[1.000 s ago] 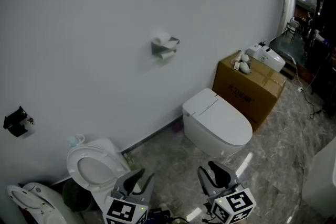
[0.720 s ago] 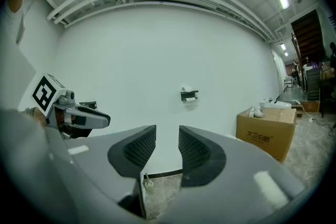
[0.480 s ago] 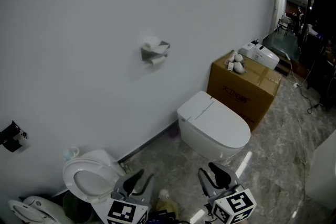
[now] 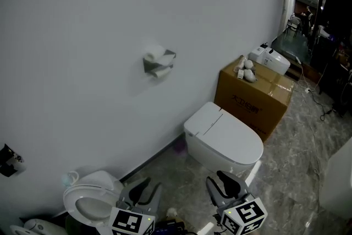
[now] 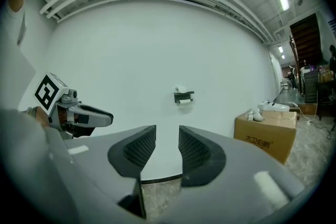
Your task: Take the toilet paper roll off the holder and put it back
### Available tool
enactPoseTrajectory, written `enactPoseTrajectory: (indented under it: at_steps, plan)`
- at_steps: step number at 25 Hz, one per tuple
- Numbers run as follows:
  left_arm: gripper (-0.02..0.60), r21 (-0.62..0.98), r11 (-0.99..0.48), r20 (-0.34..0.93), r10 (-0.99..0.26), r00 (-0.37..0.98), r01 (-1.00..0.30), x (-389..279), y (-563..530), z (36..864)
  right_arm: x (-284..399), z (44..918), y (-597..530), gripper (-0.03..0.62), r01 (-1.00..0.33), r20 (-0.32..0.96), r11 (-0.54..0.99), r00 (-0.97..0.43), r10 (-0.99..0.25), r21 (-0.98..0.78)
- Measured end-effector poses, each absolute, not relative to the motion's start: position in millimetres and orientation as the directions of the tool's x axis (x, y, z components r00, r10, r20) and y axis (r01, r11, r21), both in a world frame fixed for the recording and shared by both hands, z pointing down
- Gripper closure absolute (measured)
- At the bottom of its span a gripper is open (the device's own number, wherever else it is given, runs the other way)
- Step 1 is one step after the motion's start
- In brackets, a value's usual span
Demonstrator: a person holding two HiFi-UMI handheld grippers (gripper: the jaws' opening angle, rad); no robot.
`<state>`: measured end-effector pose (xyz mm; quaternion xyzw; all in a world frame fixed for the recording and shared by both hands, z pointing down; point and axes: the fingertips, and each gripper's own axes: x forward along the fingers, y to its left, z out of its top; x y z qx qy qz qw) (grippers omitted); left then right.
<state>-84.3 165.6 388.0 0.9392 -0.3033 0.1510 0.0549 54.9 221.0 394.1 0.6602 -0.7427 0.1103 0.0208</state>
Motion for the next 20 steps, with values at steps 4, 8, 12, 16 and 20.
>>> enactPoseTrajectory:
  at_steps: [4, 8, 12, 16, 20]
  plan:
    - [0.465, 0.009, -0.813, 0.317, -0.550, 0.773, -0.582, -80, 128, 384, 59, 389, 185, 0.473, -0.986, 0.180, 0.100, -0.123, -0.976, -0.132]
    - [0.463, 0.002, -0.812, 0.315, -0.553, 0.771, -0.584, -79, 89, 378, 62, 384, 149, 0.473, -0.987, 0.184, 0.098, -0.121, -0.975, -0.129]
    - [0.462, -0.007, -0.812, 0.306, -0.557, 0.772, -0.583, -78, 55, 370, 63, 377, 116, 0.473, -0.987, 0.180, 0.100, -0.121, -0.976, -0.122]
    - [0.460, -0.010, -0.811, 0.294, -0.562, 0.773, -0.586, -76, 15, 369, 66, 376, 77, 0.473, -0.988, 0.181, 0.106, -0.125, -0.975, -0.112]
    - [0.457, -0.013, -0.811, 0.287, -0.564, 0.775, -0.585, -77, -17, 369, 65, 375, 45, 0.473, -0.988, 0.178, 0.113, -0.129, -0.976, -0.102]
